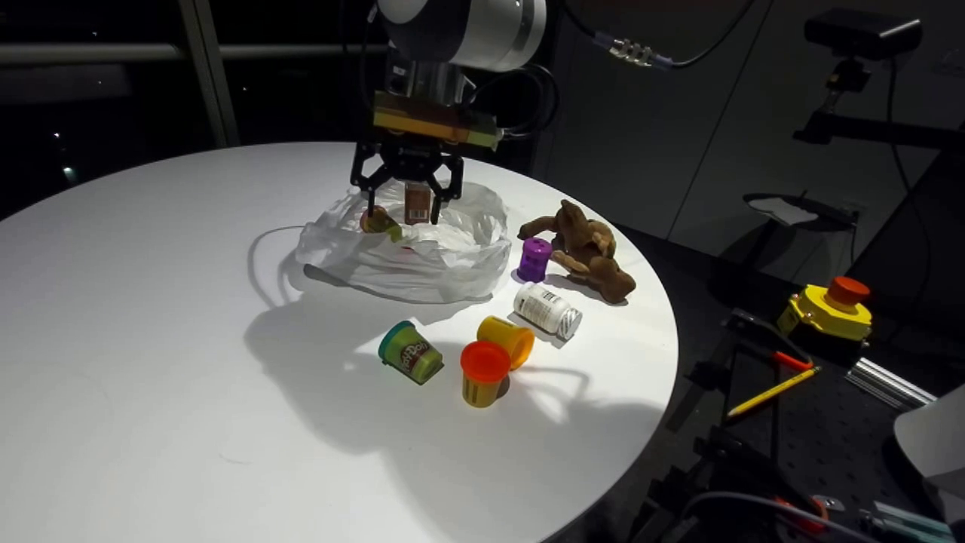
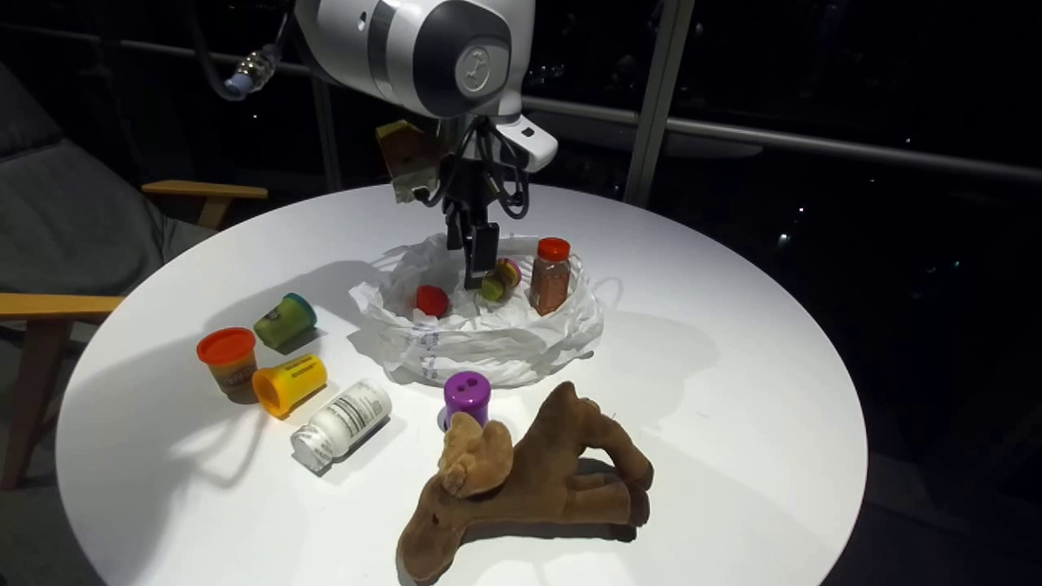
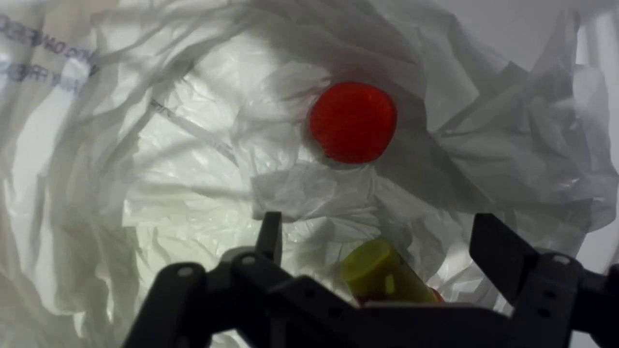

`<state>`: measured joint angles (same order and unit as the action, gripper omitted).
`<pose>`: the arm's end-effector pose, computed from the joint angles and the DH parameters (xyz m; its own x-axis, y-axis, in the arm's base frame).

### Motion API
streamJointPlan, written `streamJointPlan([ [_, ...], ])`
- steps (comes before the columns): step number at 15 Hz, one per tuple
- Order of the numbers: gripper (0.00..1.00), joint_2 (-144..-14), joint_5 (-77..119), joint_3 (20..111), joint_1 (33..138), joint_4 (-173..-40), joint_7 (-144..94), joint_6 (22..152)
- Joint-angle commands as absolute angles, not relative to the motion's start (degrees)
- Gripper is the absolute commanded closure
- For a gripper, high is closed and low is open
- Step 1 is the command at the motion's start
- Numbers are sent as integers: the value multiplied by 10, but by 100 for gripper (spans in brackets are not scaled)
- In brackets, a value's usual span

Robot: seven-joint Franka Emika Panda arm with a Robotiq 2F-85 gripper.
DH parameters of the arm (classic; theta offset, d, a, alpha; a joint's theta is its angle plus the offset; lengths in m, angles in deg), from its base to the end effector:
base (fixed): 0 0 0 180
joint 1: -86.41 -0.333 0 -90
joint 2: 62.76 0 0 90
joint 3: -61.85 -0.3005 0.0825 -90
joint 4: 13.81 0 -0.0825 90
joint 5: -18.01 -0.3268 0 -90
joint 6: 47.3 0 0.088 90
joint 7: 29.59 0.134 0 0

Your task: Pick the objects in the plastic bag and put them on the table

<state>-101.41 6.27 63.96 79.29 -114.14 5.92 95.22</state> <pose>0.6224 0.0588 0.1958 0.7767 -0.6296 -0.0198 -0.6269 -0.7695 -0.1223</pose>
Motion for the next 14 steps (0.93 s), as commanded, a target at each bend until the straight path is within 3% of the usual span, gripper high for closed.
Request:
streamJointPlan([
  [1, 0, -979, 18, 617, 812, -1179, 41, 963],
  [14, 0, -1017, 53, 645, 749, -1186, 94, 983],
])
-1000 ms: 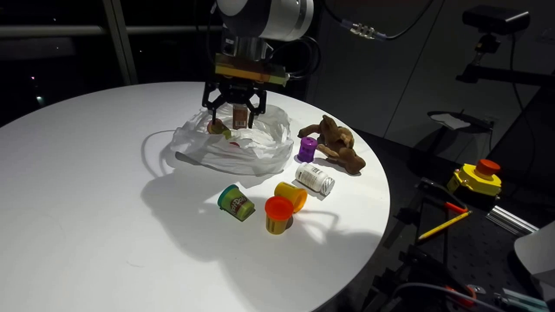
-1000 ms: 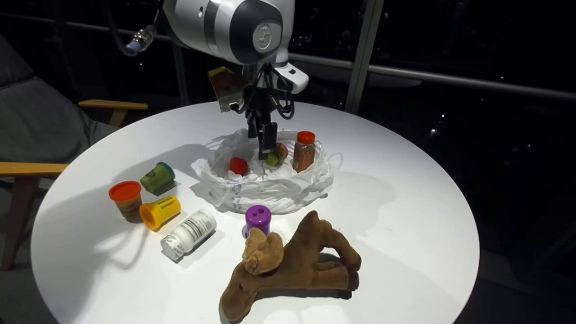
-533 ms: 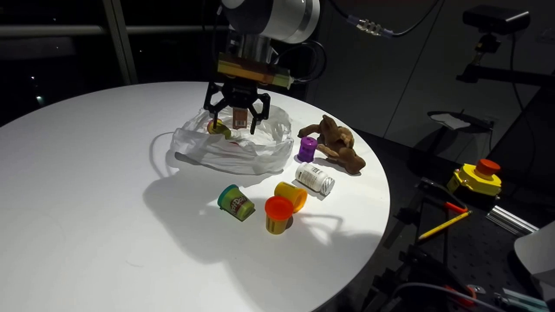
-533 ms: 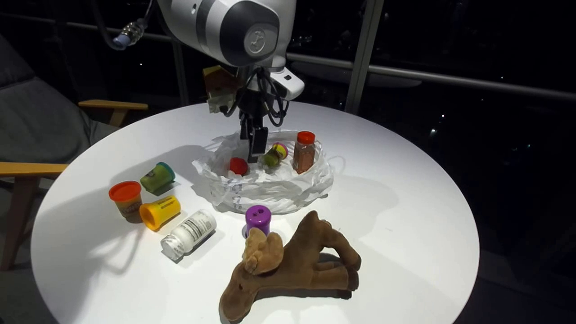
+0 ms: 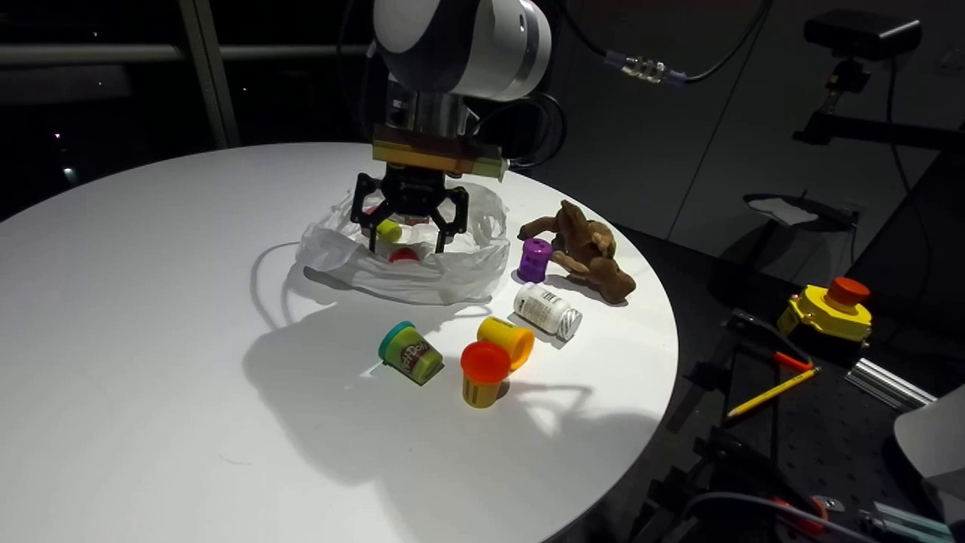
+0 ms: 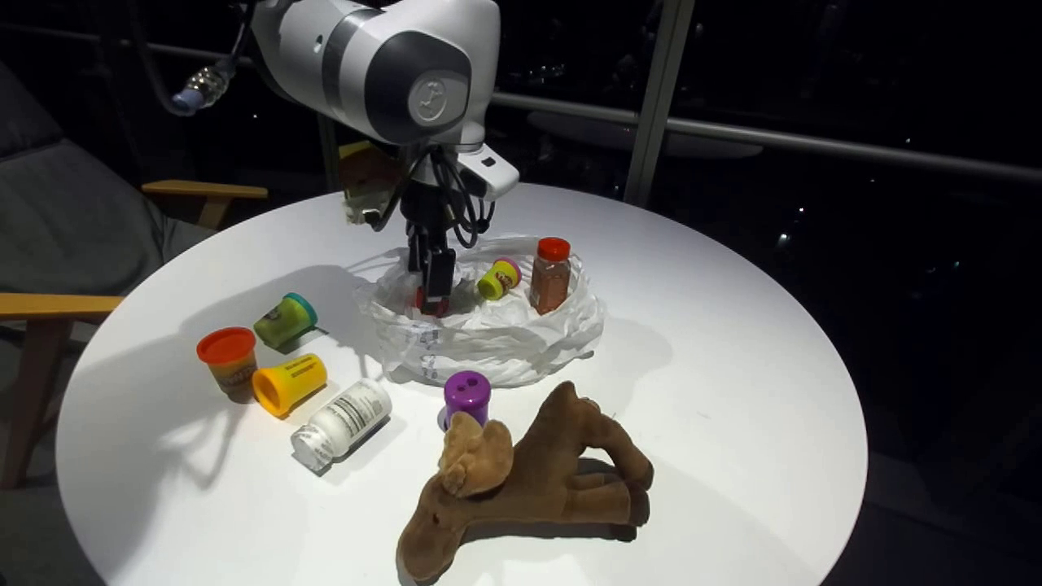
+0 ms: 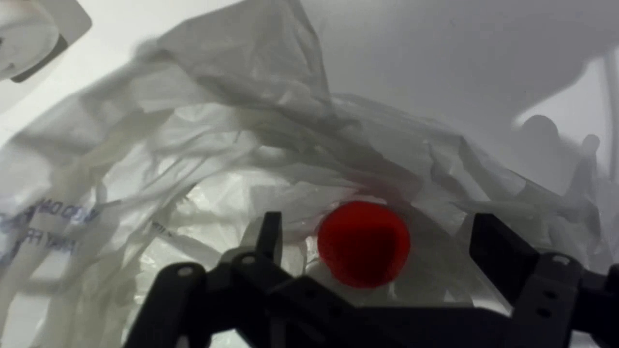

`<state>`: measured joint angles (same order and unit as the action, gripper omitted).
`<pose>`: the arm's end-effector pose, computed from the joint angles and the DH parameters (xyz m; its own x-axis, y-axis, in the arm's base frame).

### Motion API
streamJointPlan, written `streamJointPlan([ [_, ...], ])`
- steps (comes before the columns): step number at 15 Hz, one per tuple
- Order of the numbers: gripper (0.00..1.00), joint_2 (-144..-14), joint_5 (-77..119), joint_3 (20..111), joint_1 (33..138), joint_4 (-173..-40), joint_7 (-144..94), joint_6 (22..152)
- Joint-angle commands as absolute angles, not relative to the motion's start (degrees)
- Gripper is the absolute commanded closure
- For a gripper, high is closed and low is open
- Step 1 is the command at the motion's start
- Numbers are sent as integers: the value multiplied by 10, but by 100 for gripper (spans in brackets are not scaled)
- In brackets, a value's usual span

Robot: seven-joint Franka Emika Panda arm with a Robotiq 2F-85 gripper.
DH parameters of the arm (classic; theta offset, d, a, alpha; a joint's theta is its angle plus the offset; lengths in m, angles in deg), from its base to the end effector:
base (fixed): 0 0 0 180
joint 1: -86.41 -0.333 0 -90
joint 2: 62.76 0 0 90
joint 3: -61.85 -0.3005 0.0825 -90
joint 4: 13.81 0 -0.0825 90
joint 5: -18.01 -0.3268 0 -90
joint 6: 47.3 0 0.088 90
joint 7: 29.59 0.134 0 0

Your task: Pick the objects in the plastic bag and put them on the table

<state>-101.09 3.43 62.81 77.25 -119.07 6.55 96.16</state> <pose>0.5929 0.0882 0.1695 0.7716 -0.6291 -0.0947 -0.6361 -0.7646 -0.1034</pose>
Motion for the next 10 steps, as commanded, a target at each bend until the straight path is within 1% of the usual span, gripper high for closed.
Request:
streamJointPlan([
  [1, 0, -1021, 62, 653, 740, -1184, 105, 990],
  [5, 0, -1032, 96, 684, 714, -1180, 158, 1020],
  [10, 0, -1028, 110, 694, 711, -1188, 188, 1045],
])
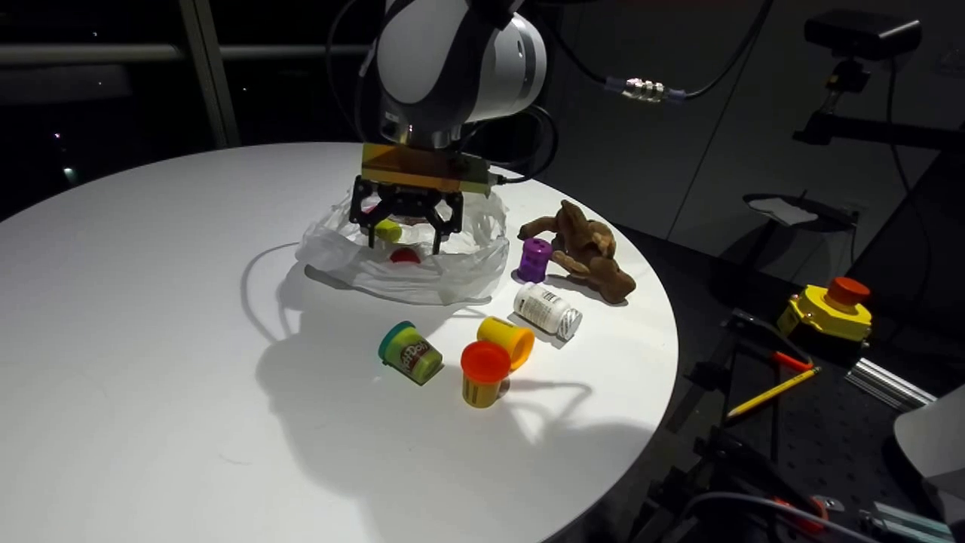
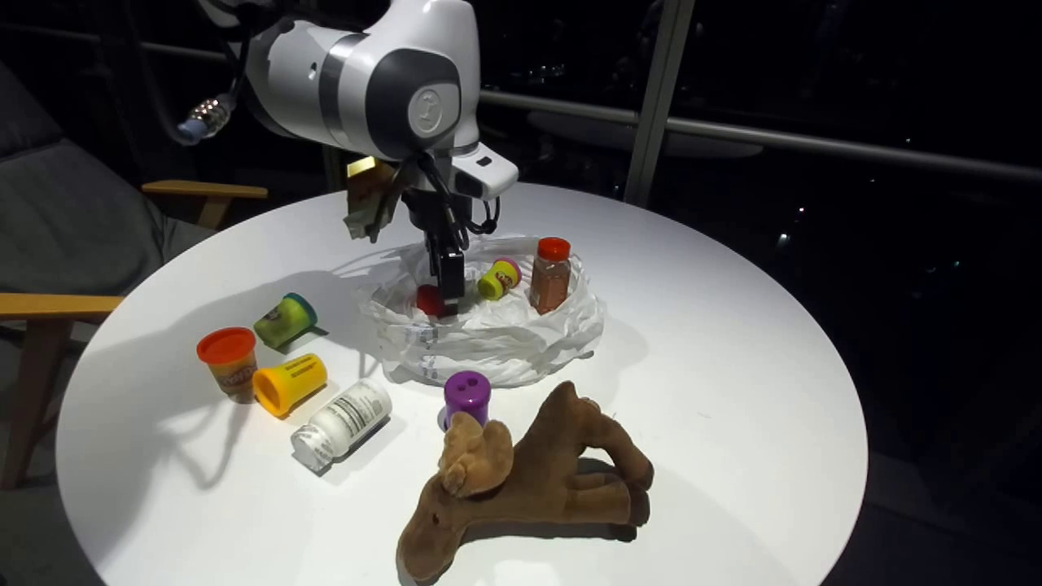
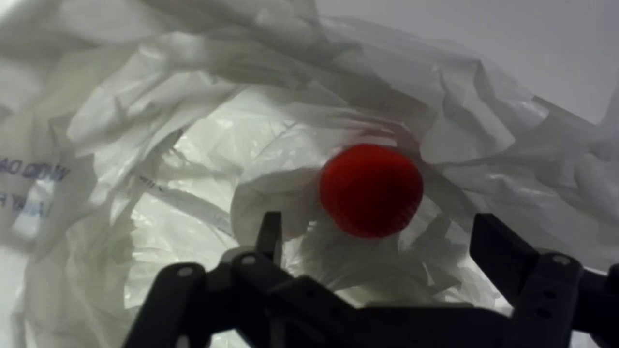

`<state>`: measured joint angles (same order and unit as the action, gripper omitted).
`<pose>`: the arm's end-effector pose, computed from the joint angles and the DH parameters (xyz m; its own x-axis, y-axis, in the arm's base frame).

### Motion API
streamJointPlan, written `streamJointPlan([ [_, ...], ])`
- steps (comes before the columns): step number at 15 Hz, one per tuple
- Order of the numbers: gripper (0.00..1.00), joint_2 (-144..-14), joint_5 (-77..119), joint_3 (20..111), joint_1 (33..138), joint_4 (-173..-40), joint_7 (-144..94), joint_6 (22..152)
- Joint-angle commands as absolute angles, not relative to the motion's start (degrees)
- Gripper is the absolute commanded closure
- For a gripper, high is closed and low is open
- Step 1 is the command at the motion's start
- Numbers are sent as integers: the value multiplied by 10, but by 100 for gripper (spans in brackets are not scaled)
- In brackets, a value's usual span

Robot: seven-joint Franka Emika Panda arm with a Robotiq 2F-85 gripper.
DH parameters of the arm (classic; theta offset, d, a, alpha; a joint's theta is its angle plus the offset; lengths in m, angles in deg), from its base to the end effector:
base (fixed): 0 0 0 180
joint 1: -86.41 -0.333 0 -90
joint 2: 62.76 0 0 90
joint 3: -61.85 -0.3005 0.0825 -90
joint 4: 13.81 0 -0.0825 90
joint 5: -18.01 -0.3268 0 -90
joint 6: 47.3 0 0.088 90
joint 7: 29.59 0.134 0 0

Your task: Pick the objects in the plastic bag and put them on the table

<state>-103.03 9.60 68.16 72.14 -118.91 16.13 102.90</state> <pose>0.6041 0.0868 0.1631 0.7265 -0.6851 0.0540 -0.6813 -0.7283 -0.0740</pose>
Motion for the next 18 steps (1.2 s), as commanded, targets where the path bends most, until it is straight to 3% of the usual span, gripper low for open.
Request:
streamJointPlan([
  [1, 6, -1029, 110, 692, 714, -1188, 188, 1044],
  [3, 29, -1031, 108, 688, 718, -1187, 185, 1040],
  [5, 37, -1032, 105, 680, 723, -1186, 176, 1033],
  [10, 75, -1018, 97, 660, 732, -1202, 154, 1037],
  [18, 75, -888, 187, 731, 678, -1279, 216, 981],
])
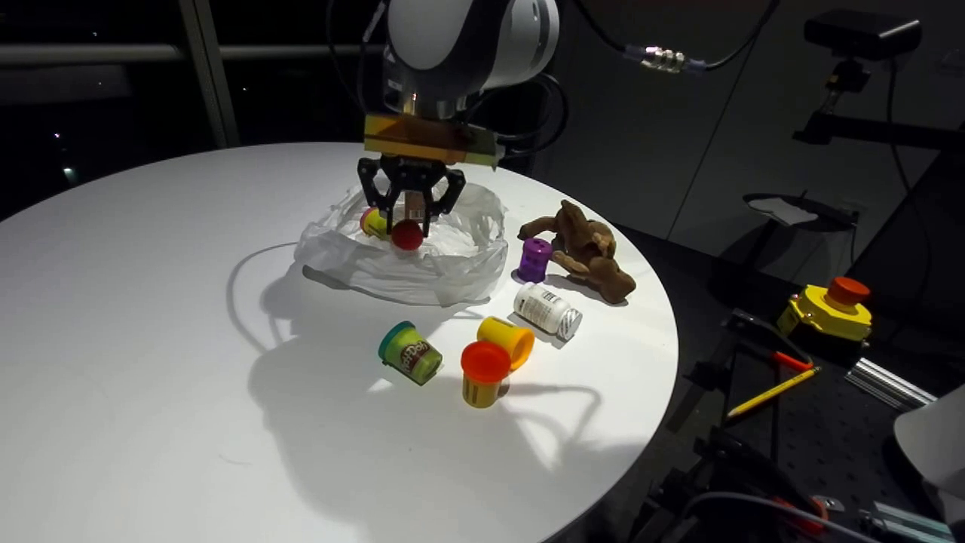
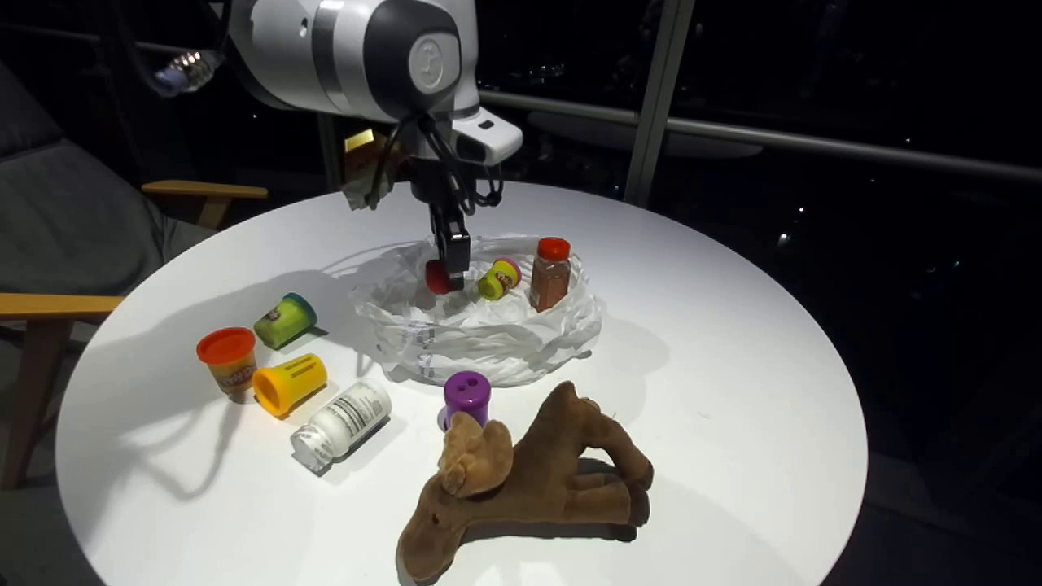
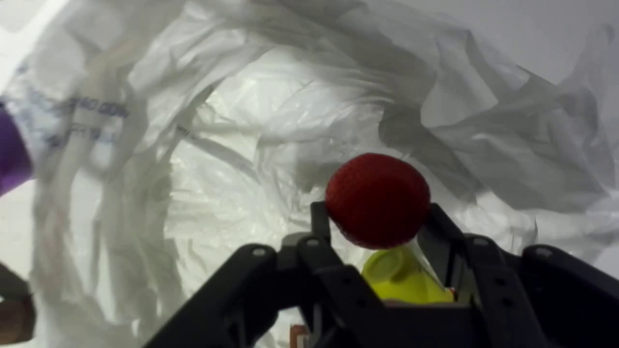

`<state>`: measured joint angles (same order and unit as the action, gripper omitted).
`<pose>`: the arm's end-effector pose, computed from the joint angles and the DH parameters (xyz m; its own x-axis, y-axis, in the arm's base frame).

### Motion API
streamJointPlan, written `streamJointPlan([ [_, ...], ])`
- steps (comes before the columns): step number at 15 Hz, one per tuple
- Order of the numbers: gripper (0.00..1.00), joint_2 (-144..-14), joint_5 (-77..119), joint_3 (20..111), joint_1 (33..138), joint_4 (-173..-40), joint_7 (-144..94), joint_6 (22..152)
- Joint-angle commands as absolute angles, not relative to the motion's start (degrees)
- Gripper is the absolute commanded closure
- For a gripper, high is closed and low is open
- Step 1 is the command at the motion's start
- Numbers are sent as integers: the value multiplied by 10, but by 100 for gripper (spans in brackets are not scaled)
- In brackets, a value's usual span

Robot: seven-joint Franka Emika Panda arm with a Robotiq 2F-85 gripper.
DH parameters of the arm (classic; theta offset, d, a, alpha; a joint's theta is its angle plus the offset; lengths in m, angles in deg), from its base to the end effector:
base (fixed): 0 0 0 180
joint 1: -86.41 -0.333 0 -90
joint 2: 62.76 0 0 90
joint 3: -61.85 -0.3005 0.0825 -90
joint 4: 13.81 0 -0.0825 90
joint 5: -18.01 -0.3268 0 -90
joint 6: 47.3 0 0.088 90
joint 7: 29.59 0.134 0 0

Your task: Pick the objects in the plastic bag and put them on the table

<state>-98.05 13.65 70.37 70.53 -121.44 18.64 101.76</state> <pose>0.6009 0.0821 0.1995 0.7291 -0.6761 0.1065 -0.6740 -0.7363 -0.0602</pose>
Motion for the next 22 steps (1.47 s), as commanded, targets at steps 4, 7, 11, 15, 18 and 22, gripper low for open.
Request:
streamJointPlan([
  [4, 75, -775, 256, 695, 683, -1367, 188, 903],
  [7, 75, -722, 270, 645, 698, -1436, 163, 867],
  [11, 75, -724, 267, 601, 702, -1496, 172, 868],
  [15, 75, -760, 271, 593, 703, -1536, 193, 926],
  [18, 75, -781, 279, 601, 698, -1557, 196, 991],
  [22, 75, -809, 342, 634, 675, -1558, 246, 1028],
])
